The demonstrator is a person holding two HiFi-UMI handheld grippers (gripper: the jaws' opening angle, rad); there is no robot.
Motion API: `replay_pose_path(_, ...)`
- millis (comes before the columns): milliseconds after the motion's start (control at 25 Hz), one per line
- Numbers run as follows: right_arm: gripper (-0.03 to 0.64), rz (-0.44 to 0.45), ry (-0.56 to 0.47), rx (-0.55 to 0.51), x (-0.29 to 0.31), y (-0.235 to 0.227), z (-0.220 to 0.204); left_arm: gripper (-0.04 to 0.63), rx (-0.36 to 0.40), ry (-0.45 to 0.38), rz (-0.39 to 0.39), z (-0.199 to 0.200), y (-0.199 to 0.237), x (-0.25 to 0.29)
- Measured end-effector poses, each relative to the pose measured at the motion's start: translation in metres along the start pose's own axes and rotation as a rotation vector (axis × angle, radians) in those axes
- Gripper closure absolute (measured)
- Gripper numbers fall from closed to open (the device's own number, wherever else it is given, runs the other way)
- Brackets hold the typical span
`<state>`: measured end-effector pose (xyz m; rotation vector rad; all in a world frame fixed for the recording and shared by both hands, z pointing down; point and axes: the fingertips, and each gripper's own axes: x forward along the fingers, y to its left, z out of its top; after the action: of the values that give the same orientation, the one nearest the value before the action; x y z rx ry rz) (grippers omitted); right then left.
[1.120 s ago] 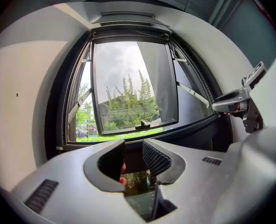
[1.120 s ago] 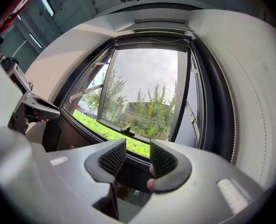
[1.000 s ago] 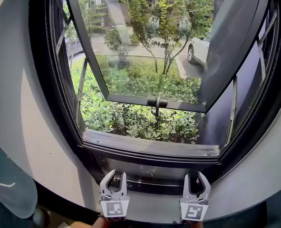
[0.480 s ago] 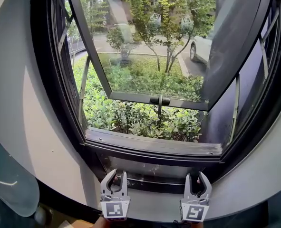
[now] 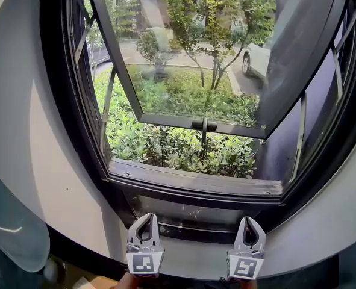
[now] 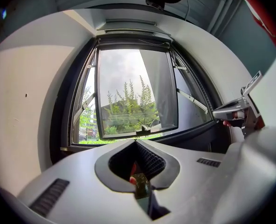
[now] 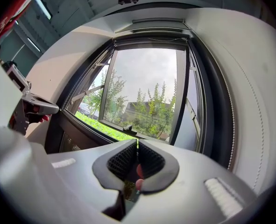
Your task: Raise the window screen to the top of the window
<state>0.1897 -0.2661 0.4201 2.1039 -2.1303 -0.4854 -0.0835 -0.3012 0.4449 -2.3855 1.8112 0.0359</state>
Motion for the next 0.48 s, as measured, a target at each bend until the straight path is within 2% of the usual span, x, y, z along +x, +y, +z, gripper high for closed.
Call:
replay_pose_path(40,0.606,-0.004,-0.001,0.006,-0.0006,-0.0007,-0.0002,0.591,-0.001,0.002,-0.002,-0.0004,-0.0002,0.0002)
replay_pose_path(480,0.607,0.012,-0.012,0.015,-0.0025,0.0006,-0.0032,0.591,-0.002,-0.024,-0.019,0.0047,-0.0045,0.0004)
